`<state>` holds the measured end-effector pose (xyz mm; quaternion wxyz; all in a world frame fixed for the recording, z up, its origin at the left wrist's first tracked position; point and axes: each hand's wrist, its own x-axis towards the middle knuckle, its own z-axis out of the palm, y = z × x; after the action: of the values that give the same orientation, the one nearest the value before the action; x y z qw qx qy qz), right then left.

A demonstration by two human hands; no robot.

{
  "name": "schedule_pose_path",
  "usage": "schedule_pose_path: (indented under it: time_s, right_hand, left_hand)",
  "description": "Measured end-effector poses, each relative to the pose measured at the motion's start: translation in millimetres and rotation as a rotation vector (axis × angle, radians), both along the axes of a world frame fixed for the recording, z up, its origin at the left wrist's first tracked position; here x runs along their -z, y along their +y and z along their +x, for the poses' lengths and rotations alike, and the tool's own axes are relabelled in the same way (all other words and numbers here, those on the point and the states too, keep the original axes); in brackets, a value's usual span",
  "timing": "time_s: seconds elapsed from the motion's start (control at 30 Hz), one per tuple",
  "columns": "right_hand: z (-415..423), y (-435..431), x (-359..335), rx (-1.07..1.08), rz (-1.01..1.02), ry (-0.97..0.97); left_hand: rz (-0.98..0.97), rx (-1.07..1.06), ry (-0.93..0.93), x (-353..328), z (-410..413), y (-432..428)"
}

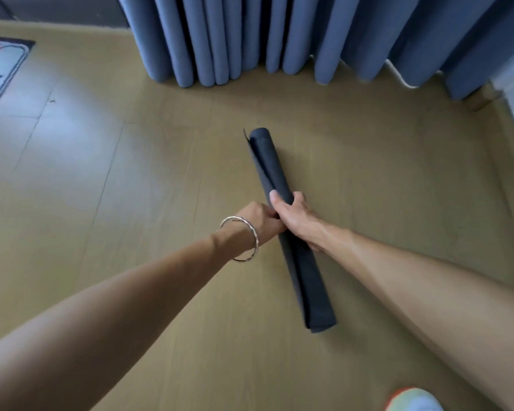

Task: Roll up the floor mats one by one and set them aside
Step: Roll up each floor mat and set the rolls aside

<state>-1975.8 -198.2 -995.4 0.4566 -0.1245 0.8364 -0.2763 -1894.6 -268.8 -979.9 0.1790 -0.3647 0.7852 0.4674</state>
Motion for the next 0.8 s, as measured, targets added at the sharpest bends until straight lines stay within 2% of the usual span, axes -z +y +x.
schedule_pose_path:
  time_s: [0.07, 0.27, 0.4, 0.53, 0.8]
  right_hand:
    - [-26.1, 13.3, -5.8, 0.024, 0.006, 0.034]
    - [-102.2, 37.0, -27.3, 0.161, -0.032, 0.127]
    - [-144.7, 51.2, -42.3, 0.159, -0.025, 0.203]
    - [-182.9, 73.7, -52.4, 0.1, 0.024, 0.247]
    - [-235.1, 140.6, -24.1, 0.145, 0.154, 0.36]
  left_hand:
    - [0.037, 0.016, 0.067, -9.0, -17.9, 14.7]
    - [-0.051, 0.114, 0.226, -36.5, -95.1, 38.8]
    - [-0.106, 0.264, 0.186, -51.1, -137.2, 51.0]
    - [-0.27, 0.429, 0.146, -61.6, -170.3, 67.6]
    - [-0.402, 0.613, 0.069, -55.5, -218.9, 113.7]
